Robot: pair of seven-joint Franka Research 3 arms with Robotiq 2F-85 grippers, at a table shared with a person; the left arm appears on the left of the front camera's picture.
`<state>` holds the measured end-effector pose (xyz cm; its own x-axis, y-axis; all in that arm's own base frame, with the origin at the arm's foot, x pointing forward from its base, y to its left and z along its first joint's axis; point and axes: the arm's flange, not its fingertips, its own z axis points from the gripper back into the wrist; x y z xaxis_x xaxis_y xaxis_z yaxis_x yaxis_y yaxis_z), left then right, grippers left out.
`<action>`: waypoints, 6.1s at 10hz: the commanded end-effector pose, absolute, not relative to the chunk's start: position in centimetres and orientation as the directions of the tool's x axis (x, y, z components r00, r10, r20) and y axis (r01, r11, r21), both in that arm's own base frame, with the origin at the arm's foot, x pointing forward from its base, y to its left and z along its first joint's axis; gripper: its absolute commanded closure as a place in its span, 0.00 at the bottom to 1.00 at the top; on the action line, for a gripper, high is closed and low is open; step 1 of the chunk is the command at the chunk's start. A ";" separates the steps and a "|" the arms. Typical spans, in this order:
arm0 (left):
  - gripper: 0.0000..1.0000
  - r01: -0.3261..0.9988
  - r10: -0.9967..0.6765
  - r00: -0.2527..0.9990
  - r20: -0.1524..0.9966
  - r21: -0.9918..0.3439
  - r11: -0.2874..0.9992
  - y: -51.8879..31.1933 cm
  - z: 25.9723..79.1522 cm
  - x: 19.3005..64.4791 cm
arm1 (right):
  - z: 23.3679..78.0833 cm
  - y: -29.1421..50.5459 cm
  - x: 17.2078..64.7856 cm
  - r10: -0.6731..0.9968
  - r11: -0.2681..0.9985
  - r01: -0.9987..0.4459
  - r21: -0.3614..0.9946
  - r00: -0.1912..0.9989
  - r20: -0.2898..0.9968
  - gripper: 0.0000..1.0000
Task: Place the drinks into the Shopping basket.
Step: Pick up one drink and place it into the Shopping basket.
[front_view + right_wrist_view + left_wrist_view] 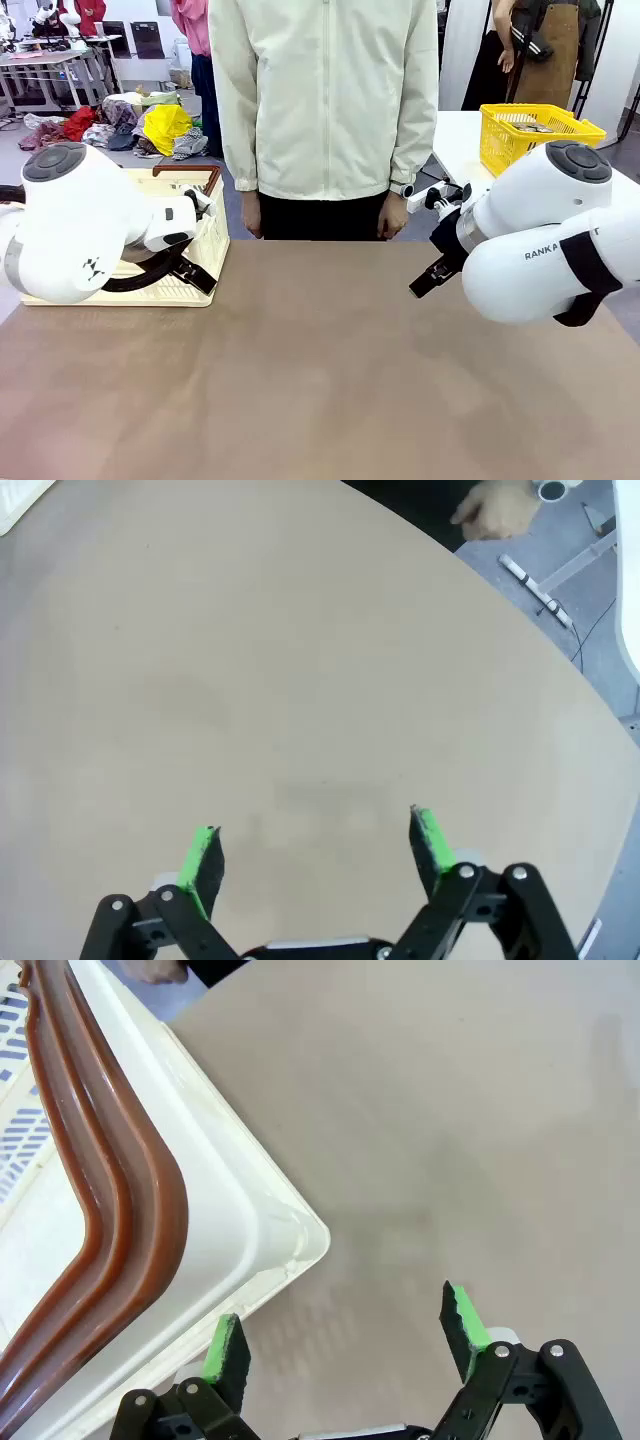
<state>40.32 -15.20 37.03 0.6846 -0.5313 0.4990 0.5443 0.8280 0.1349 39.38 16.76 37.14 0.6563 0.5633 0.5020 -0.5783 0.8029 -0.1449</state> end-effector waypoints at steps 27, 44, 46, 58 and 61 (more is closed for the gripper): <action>0.00 0.455 -0.051 0.859 0.509 -0.715 0.530 -3.0 53.0 31.2 | 45.1 -4.7 32.4 0.020 0.324 -0.351 0.879 0.931 0.364 0.00; 0.00 0.346 0.402 0.790 0.463 -0.878 0.332 21.4 45.0 26.9 | 41.9 -24.0 23.3 -0.523 0.183 -0.075 0.980 0.837 0.161 0.00; 0.00 0.346 0.402 0.790 0.463 -0.878 0.332 21.4 45.0 26.9 | 41.9 -24.0 23.3 -0.523 0.183 -0.075 0.980 0.837 0.161 0.00; 0.00 0.346 0.402 0.790 0.463 -0.878 0.332 21.4 45.0 26.9 | 41.9 -24.0 23.3 -0.523 0.183 -0.075 0.980 0.837 0.161 0.00; 0.00 0.346 0.402 0.790 0.463 -0.878 0.332 21.4 45.0 26.9 | 41.9 -24.0 23.3 -0.523 0.183 -0.075 0.980 0.837 0.161 0.00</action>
<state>26.71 21.25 44.70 0.7985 0.3968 0.4527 0.3294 0.3415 -0.8803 23.44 -23.87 41.94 0.8328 -0.5337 0.1470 -0.0604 0.1762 0.9825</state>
